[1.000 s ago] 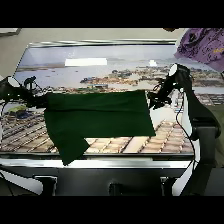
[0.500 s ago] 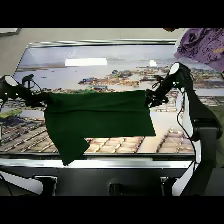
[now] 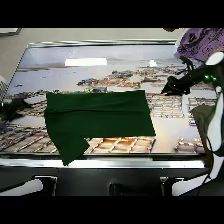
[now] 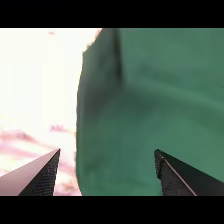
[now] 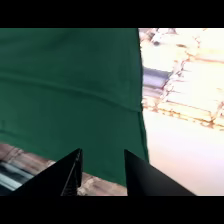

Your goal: Fold the clothes and pants, and hang the long-sleeved shirts on hangers.

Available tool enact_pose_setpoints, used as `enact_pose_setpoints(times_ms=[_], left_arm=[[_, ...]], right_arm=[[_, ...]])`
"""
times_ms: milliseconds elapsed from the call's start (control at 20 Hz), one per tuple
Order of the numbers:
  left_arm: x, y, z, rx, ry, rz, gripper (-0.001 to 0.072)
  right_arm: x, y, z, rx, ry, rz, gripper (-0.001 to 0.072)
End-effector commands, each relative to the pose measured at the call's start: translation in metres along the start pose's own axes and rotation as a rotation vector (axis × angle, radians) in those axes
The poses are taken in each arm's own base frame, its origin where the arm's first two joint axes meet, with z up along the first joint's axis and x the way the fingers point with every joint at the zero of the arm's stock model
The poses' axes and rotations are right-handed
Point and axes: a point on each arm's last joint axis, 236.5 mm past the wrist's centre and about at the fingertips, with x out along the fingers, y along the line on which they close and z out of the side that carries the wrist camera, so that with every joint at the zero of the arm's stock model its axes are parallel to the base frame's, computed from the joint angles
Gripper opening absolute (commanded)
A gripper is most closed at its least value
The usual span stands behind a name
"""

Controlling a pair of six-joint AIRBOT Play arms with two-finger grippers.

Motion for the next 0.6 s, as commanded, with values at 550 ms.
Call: enact_pose_setpoints(times_ms=[550], left_arm=[[0.078,0.029,-0.177,-0.277,0.063,-0.111,0.0689]], right_arm=[[0.023,0.026,-0.047,0.062,0.001,0.238,0.0322]])
